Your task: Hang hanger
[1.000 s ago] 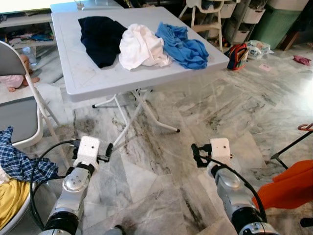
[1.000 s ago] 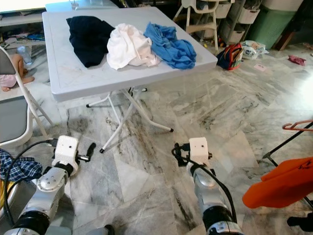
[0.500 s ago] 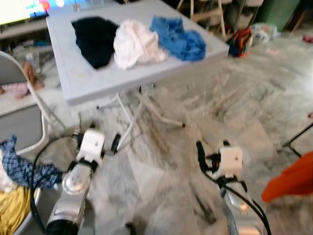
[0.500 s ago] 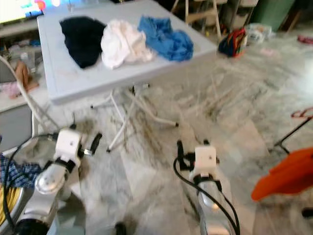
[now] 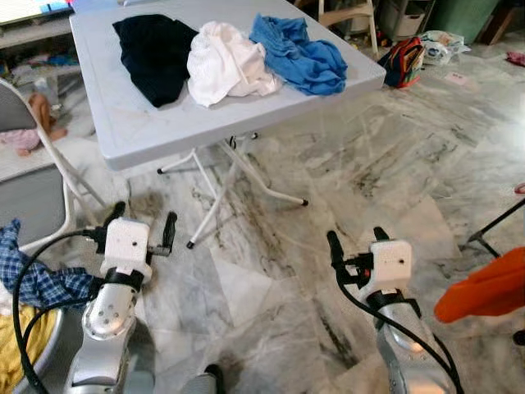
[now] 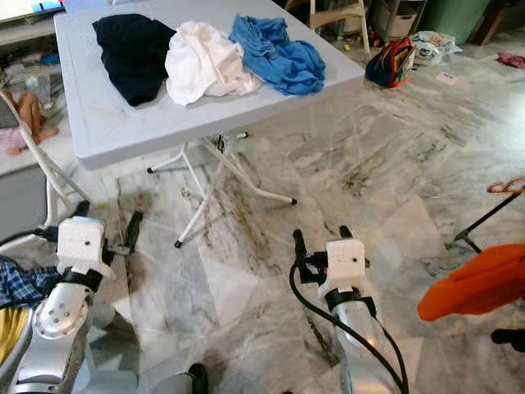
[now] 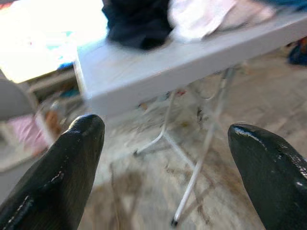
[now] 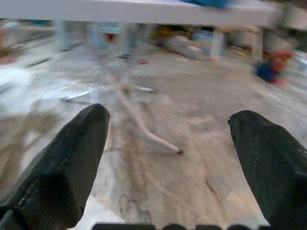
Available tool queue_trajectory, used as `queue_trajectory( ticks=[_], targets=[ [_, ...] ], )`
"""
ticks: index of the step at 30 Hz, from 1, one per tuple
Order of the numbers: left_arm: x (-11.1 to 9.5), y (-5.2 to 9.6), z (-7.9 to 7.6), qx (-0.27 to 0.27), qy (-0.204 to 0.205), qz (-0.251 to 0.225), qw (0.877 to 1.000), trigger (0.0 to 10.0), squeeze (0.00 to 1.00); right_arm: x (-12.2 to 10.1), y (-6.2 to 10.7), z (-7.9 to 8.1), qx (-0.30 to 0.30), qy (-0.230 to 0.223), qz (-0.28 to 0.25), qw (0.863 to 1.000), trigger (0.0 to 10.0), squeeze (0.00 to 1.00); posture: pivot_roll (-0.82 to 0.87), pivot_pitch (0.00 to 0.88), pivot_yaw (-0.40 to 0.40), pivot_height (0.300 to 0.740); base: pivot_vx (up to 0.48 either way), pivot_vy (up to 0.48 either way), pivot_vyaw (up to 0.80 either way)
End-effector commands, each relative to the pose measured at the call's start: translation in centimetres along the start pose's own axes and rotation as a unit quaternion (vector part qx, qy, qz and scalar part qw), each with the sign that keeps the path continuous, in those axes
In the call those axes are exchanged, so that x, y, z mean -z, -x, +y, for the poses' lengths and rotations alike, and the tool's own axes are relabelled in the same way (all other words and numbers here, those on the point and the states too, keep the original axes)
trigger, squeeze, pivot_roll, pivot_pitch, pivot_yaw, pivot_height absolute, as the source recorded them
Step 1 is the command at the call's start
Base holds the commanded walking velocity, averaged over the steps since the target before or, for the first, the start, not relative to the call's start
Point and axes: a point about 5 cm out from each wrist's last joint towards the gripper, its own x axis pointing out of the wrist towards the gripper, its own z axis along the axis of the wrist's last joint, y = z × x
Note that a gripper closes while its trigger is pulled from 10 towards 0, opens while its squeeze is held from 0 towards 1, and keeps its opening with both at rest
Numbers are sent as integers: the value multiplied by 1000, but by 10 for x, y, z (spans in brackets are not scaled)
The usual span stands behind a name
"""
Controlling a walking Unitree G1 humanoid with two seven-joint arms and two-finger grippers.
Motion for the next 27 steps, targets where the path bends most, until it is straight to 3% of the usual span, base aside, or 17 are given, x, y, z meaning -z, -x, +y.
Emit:
queue_trajectory(
  ticks=[1,10,15,27],
  targets=[
    [1,8,3,-13,5,11,1000,10000,0,-6,0,7,-25,-1,-4,1000,10000,0,194,195,-54,740,0,0,800],
    [3,15,9,-42,-3,36,998,10000,0,-7,-2,14,-54,-6,0,999,10000,0,205,208,-58,740,0,0,793],
    [14,11,22,-89,10,79,993,10000,0,-10,-3,23,-84,3,-6,996,10000,0,194,207,-52,740,0,0,776],
    [14,-5,20,-90,40,85,992,10000,0,-14,-6,26,-88,-2,-11,996,10000,0,177,193,-58,740,0,0,763]
  ],
)
